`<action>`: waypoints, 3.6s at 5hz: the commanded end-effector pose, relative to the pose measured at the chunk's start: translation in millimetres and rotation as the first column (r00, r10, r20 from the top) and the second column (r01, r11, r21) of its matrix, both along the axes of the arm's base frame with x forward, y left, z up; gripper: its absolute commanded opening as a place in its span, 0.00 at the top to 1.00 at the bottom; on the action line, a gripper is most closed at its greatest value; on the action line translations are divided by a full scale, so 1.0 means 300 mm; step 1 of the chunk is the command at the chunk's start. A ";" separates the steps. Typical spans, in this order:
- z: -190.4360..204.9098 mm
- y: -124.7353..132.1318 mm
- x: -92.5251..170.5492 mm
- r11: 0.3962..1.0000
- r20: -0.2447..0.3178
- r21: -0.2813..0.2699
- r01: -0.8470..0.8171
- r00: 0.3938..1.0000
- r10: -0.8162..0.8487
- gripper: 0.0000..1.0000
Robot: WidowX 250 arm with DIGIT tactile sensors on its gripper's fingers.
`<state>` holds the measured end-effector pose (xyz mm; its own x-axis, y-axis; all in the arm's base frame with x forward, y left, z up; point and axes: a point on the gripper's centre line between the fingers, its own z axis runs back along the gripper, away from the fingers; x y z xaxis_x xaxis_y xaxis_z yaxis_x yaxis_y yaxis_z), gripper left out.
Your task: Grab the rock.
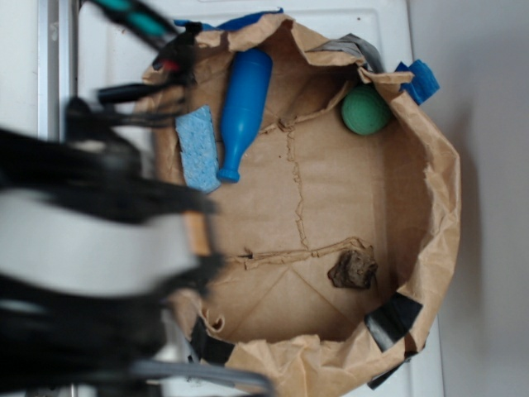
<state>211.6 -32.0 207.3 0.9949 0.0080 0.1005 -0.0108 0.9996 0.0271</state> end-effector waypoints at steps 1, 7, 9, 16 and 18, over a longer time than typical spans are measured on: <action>-0.040 0.063 0.168 0.976 0.077 -0.098 0.193 0.980 -0.186 0.00; -0.295 0.116 0.234 0.970 0.095 -0.037 0.239 0.967 -0.235 0.00; -0.431 0.093 0.310 0.970 0.045 -0.049 0.239 0.971 -0.237 0.00; -0.442 -0.040 0.261 0.908 0.124 -0.119 0.403 0.913 -0.389 0.00; -0.451 -0.052 0.306 0.919 0.138 -0.099 0.382 0.920 -0.368 0.00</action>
